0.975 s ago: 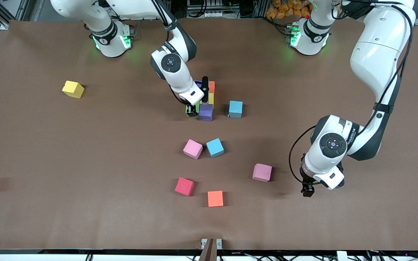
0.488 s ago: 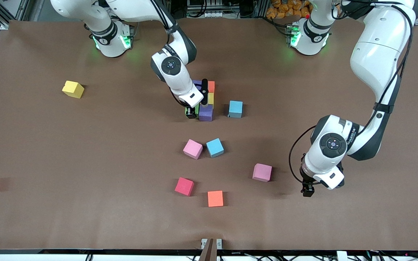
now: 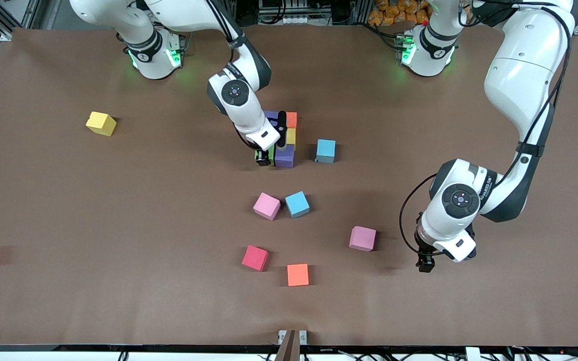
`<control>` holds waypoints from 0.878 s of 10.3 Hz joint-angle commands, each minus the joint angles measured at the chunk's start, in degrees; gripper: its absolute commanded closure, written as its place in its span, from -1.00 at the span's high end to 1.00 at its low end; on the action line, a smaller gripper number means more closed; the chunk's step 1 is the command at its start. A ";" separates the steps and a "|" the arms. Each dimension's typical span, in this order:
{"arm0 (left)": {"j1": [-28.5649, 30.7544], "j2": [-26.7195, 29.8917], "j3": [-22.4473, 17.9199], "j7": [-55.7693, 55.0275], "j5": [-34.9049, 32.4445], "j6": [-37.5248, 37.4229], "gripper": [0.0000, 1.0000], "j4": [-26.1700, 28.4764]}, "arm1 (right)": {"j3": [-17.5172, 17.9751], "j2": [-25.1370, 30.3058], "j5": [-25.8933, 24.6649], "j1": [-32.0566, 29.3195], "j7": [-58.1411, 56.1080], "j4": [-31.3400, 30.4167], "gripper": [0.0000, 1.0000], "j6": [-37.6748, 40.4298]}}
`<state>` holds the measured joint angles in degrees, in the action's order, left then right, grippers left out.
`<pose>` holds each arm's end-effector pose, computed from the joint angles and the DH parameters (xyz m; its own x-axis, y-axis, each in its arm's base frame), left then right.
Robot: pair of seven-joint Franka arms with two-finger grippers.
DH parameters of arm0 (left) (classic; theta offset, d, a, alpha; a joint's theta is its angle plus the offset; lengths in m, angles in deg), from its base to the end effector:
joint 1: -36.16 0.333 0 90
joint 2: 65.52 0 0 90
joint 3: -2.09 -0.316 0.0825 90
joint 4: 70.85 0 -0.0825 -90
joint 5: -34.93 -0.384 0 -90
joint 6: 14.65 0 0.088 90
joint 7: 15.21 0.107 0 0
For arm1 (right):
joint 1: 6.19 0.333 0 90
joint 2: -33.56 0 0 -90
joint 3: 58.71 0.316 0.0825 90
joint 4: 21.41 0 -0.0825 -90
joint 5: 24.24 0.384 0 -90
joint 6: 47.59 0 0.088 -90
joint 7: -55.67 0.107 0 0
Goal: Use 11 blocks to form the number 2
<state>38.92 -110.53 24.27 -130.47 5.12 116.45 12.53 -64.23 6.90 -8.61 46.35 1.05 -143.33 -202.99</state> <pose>0.7103 -0.1792 0.2519 0.0930 0.9910 0.0966 0.9815 -0.1076 0.1585 0.4060 0.4219 0.1989 0.0224 0.9889 0.1466 0.9990 -0.0278 0.0351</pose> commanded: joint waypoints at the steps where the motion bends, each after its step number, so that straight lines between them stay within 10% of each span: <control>1: -0.30 0.97 -0.29 -1.01 0.19 0.21 1.00 0.64 | 0.33 -0.32 0.99 -0.59 -0.49 1.25 0.34 0.44; 3: -0.21 0.89 -0.29 -1.01 0.11 0.21 1.00 0.64 | 0.33 -0.23 0.99 -0.59 -0.40 1.51 0.36 0.53; 6: -0.21 0.89 -0.29 -1.01 0.11 0.21 1.00 0.64 | 0.33 -0.23 0.99 -0.59 -0.58 1.51 1.00 0.53; 9: -0.13 0.89 -0.29 -0.92 0.11 0.21 1.00 0.64 | 0.33 0.03 1.08 -0.86 -0.49 1.86 1.00 2.45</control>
<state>38.93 -110.53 24.27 -130.47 5.12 116.45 12.53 -64.25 6.89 -8.57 46.24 1.05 -142.52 -202.37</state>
